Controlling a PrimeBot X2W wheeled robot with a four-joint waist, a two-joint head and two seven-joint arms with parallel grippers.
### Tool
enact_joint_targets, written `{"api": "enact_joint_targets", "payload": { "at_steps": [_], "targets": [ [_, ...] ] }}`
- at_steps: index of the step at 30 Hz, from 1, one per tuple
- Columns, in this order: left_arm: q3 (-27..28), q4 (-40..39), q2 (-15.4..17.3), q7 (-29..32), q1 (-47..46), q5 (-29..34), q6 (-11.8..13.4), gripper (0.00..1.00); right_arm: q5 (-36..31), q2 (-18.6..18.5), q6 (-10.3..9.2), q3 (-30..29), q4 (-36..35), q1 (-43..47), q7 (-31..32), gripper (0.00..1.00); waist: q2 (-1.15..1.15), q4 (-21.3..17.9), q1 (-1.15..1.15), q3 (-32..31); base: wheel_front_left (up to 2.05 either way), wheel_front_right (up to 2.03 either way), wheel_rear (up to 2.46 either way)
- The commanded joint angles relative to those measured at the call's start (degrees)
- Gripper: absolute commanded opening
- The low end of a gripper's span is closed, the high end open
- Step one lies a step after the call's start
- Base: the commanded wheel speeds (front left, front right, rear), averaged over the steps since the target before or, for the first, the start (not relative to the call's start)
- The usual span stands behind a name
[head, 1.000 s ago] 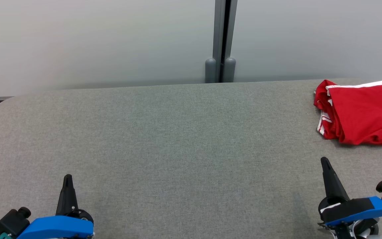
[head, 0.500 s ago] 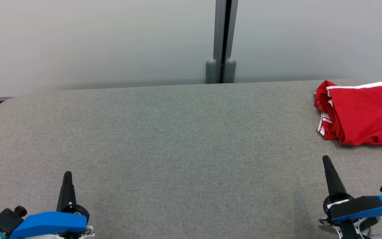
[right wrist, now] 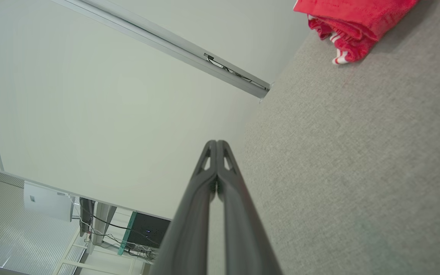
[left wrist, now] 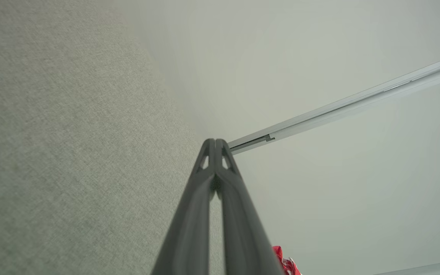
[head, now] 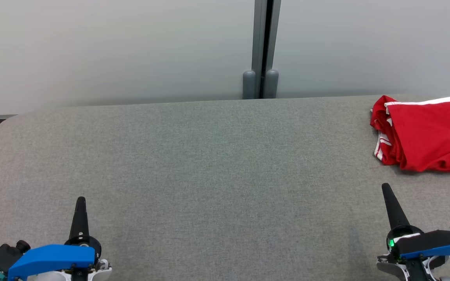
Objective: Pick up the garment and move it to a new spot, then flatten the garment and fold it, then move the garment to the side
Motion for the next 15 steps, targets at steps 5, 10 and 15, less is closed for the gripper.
{"api": "enact_joint_targets", "payload": {
  "at_steps": [5, 10, 15],
  "targets": [
    [0.55, -0.47, 0.00, 0.96, -1.72, -3.61, -0.47, 0.00, 3.72, -0.23, 0.03, -0.39, -0.10, -1.49, 0.72, 0.00, 0.00, 0.03, 0.00, -0.07, 0.00, 0.00, 0.00],
    [0.69, -0.43, -0.01, 1.61, -1.91, -6.34, -0.49, 0.00, 6.43, -0.24, 0.03, -0.56, 0.06, -1.62, 1.18, 0.00, 0.00, 0.07, 0.00, -0.13, 0.00, 0.00, 0.00],
    [0.85, -0.37, -0.02, 2.44, -2.29, -9.45, -0.61, 0.00, 9.52, -0.24, 0.03, -0.74, 0.24, -1.54, 1.73, 0.00, 0.00, 0.11, 0.00, -0.21, 0.00, 0.00, 0.00]
  ]
}}
